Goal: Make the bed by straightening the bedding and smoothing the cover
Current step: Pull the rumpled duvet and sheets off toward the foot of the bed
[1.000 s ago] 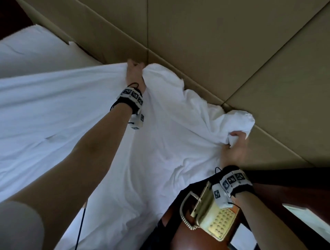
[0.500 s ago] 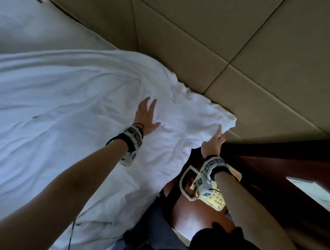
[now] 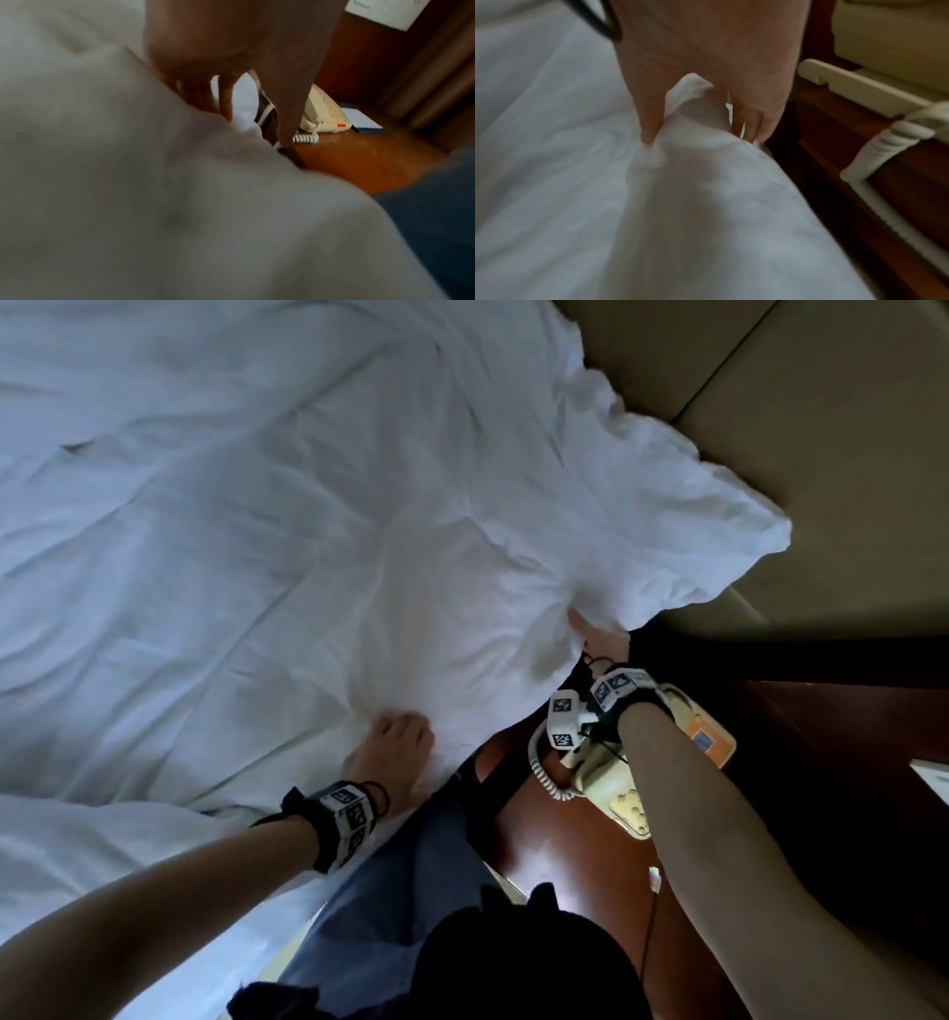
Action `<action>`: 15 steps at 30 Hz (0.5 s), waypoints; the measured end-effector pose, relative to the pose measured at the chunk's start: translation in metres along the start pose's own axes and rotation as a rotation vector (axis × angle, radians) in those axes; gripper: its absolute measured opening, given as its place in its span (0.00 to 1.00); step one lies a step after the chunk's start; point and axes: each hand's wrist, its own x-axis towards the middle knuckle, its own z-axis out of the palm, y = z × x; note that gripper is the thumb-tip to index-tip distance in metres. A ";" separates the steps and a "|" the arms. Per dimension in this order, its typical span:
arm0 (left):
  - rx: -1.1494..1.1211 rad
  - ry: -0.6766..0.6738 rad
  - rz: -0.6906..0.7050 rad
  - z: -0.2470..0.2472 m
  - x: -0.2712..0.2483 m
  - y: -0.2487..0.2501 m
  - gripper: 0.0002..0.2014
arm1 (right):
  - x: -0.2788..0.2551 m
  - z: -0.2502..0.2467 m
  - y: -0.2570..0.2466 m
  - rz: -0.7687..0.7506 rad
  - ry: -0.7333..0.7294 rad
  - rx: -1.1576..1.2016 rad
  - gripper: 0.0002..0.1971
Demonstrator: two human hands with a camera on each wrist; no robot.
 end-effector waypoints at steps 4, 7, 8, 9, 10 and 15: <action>0.087 0.014 -0.142 0.034 -0.010 0.011 0.46 | -0.026 -0.012 -0.023 0.038 -0.048 0.228 0.18; 0.171 0.025 -0.176 0.047 -0.024 0.015 0.39 | -0.035 -0.019 -0.027 0.030 -0.092 0.300 0.13; 0.198 0.024 -0.195 0.050 -0.028 0.013 0.41 | -0.041 -0.021 -0.029 0.009 -0.068 0.265 0.10; 0.188 0.034 -0.218 0.050 -0.035 0.011 0.45 | -0.050 -0.022 -0.028 -0.020 -0.031 0.194 0.07; 0.165 0.047 -0.235 0.049 -0.042 0.009 0.50 | -0.058 -0.024 -0.027 -0.058 0.012 0.118 0.10; -0.115 0.170 -0.336 0.033 -0.076 -0.008 0.35 | -0.104 -0.029 -0.019 -0.302 0.142 -0.163 0.23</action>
